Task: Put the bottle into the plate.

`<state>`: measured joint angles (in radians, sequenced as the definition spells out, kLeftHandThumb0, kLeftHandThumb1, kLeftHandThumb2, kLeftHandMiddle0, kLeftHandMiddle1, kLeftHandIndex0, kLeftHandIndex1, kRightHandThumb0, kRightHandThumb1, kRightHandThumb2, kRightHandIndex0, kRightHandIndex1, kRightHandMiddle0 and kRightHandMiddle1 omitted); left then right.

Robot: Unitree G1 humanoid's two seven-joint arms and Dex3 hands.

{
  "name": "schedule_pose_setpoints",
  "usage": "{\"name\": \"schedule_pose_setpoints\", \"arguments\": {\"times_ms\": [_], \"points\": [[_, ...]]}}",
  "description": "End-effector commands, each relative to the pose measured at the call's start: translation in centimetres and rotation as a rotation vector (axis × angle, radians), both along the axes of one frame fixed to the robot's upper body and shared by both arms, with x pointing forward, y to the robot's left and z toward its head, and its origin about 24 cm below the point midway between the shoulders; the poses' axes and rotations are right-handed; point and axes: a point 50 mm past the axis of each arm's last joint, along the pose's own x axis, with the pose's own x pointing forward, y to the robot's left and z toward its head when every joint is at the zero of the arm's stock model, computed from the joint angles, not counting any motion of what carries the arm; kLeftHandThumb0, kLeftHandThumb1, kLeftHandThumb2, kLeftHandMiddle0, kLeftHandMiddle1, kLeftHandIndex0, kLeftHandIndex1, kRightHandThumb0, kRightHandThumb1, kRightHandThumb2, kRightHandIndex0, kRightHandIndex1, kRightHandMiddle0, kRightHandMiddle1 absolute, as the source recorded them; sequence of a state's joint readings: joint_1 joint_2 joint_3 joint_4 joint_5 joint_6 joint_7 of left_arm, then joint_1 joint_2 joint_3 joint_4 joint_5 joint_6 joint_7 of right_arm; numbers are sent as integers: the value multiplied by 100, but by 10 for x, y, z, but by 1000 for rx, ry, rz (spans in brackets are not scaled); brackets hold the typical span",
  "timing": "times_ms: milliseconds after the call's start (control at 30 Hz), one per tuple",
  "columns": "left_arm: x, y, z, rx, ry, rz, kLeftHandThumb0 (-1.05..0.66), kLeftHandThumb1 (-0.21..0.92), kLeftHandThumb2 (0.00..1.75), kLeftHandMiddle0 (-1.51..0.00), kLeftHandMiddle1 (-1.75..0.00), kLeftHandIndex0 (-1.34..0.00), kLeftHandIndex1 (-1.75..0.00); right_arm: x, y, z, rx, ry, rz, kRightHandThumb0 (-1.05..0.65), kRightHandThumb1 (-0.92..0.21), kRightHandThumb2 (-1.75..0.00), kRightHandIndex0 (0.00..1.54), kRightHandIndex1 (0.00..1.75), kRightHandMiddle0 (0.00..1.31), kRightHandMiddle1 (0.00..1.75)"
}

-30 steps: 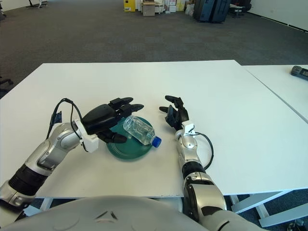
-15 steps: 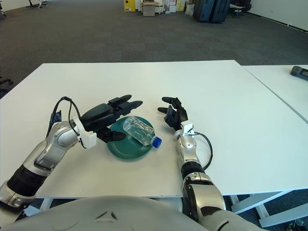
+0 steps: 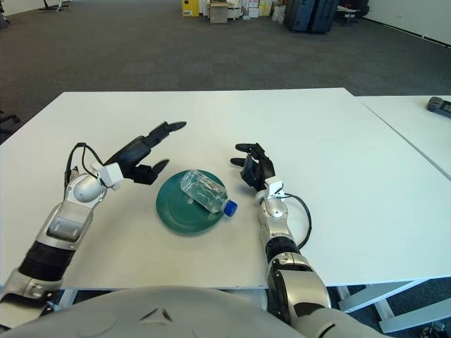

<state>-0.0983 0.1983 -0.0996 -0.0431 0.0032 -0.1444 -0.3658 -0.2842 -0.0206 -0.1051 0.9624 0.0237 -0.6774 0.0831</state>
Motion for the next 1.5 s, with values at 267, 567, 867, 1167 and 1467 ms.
{"name": "schedule_pose_setpoints", "arguments": {"times_ms": [267,567,867,1167,1467], "points": [[9,26,-36,-370,105,215,-67,92,86,-40,-5,0,-83,-23,-2,-27,10,137,-13,-88,-92,-104,70,75,28,99],[6,31,-78,-386,179,313,-65,92,84,-40,-3,0,-79,-23,-3,-27,16,130,-24,-87,-92,-103,72,77,27,98],[0,35,-98,-332,204,375,-73,92,86,-39,-2,0,-77,-23,-6,-28,8,144,-45,-85,-92,-101,70,76,26,98],[-7,37,-113,-312,253,421,-81,92,91,-37,0,0,-74,-23,-9,-27,-11,141,-66,-83,-92,-101,63,71,28,99],[-12,42,-128,-283,325,452,-84,92,95,-29,-1,0,-61,-22,-12,-27,-4,151,-94,-79,-92,-100,57,54,21,96]]}}
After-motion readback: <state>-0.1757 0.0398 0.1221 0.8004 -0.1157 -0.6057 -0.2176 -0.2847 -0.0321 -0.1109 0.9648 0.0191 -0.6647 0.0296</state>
